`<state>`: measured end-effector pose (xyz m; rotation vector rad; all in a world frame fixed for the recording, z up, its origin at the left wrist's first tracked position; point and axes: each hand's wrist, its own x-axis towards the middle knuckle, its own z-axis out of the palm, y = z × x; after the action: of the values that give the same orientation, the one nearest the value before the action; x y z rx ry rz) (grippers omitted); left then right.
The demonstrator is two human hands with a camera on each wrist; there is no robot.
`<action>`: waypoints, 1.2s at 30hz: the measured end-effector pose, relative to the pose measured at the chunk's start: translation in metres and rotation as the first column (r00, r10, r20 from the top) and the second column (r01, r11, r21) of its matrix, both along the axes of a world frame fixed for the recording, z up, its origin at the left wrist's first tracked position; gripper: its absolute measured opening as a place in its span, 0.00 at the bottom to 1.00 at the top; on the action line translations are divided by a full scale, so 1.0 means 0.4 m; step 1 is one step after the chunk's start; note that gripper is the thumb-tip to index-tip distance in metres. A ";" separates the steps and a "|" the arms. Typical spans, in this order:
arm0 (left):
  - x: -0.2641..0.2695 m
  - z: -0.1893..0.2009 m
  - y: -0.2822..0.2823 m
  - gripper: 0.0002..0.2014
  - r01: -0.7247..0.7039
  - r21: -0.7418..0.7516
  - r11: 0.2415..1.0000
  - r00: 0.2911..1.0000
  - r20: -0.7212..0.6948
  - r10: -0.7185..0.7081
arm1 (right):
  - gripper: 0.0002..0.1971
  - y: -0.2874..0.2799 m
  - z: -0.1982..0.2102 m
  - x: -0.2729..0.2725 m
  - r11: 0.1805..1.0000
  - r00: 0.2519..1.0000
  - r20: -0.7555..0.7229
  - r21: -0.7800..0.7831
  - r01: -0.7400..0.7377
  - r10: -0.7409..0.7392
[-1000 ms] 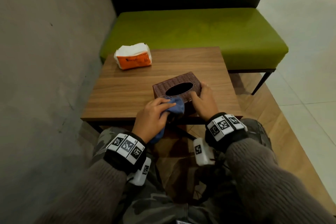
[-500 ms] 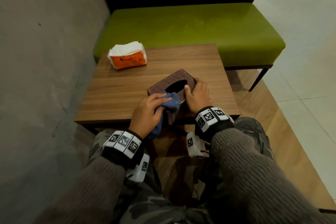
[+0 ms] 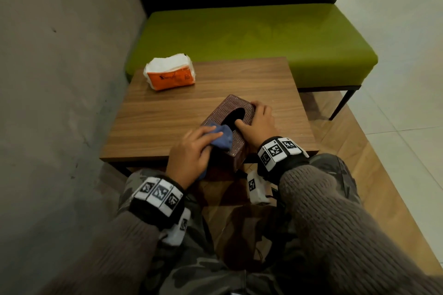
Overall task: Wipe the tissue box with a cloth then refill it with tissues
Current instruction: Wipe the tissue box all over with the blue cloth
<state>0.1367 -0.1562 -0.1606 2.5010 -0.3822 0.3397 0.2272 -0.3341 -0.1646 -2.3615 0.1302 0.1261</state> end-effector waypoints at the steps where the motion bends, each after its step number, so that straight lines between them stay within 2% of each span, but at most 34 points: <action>1: -0.023 -0.008 -0.016 0.21 0.059 0.011 0.998 0.998 0.012 -0.059 | 0.34 -0.001 0.001 -0.001 1.000 1.000 0.005 -0.006 -0.005 0.005; 3: -0.054 -0.015 -0.012 0.21 0.173 0.043 0.984 0.985 0.015 -0.173 | 0.33 -0.002 0.002 0.000 1.000 1.000 0.005 -0.009 -0.019 0.019; 4: -0.050 -0.013 0.006 0.21 0.183 0.056 0.982 0.983 0.011 -0.183 | 0.34 -0.002 0.002 0.000 1.000 1.000 0.004 -0.009 -0.023 0.023; 5: -0.035 -0.012 0.027 0.22 0.150 0.048 0.988 0.989 0.002 -0.150 | 0.34 -0.002 0.003 0.001 1.000 1.000 0.002 -0.010 -0.026 0.026; 8: 0.012 0.001 0.064 0.23 -0.068 -0.063 0.996 0.997 -0.046 0.065 | 0.34 0.001 0.006 0.003 0.999 0.999 -0.010 -0.015 -0.030 0.030; 9: 0.010 0.004 0.054 0.23 -0.082 -0.056 0.995 0.996 -0.049 0.079 | 0.34 0.001 0.007 0.003 0.999 0.999 -0.013 -0.015 -0.031 0.031; 13: -0.025 0.001 0.027 0.22 0.109 0.014 0.994 0.993 -0.039 -0.109 | 0.34 -0.008 0.010 0.008 0.997 0.997 -0.011 -0.012 -0.074 0.073; 14: -0.014 0.007 0.035 0.21 0.097 0.010 0.995 0.994 -0.052 -0.096 | 0.34 -0.010 0.010 0.011 0.996 0.996 -0.010 0.008 -0.091 0.091; 17: 0.024 0.020 0.047 0.20 -0.063 -0.044 0.997 0.996 -0.071 0.059 | 0.35 -0.015 0.012 0.017 0.991 0.992 -0.005 0.041 -0.128 0.128; 21: 0.004 0.011 0.036 0.19 -0.030 -0.157 0.987 0.998 -0.051 0.023 | 0.36 -0.020 0.015 0.022 0.989 0.989 -0.024 0.012 -0.145 0.145; 25: 0.008 0.018 0.029 0.17 -0.089 -0.100 0.991 0.994 -0.080 0.081 | 0.41 -0.011 0.026 0.005 0.997 0.998 0.022 -0.066 -0.050 0.052; 28: 0.008 0.026 -0.007 0.15 -0.164 -0.069 0.984 0.983 -0.090 0.158 | 0.36 -0.004 0.044 -0.053 0.996 0.988 0.153 -0.090 -0.018 0.031; 30: 0.011 0.028 -0.038 0.14 -0.225 -0.080 0.971 0.969 -0.120 0.214 | 0.33 -0.006 0.048 -0.103 0.994 0.986 0.140 -0.072 -0.078 0.087; 31: 0.013 0.030 -0.055 0.14 -0.253 -0.081 0.964 0.961 -0.133 0.241 | 0.34 -0.008 0.046 -0.129 0.991 0.986 0.109 -0.059 -0.123 0.129; 33: 0.017 0.038 -0.082 0.14 -0.276 -0.058 0.959 0.950 -0.170 0.263 | 0.43 -0.012 0.036 -0.169 0.972 0.976 0.016 -0.090 -0.215 0.217; 36: 0.018 0.058 -0.085 0.13 -0.143 -0.063 0.988 0.970 -0.206 0.127 | 0.53 -0.022 0.026 -0.181 0.951 0.971 -0.031 -0.195 -0.239 0.238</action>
<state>0.1440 -0.1902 -0.1374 2.4620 -0.1150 0.1484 0.1548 -0.3430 -0.1541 -2.5690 -0.1474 0.2492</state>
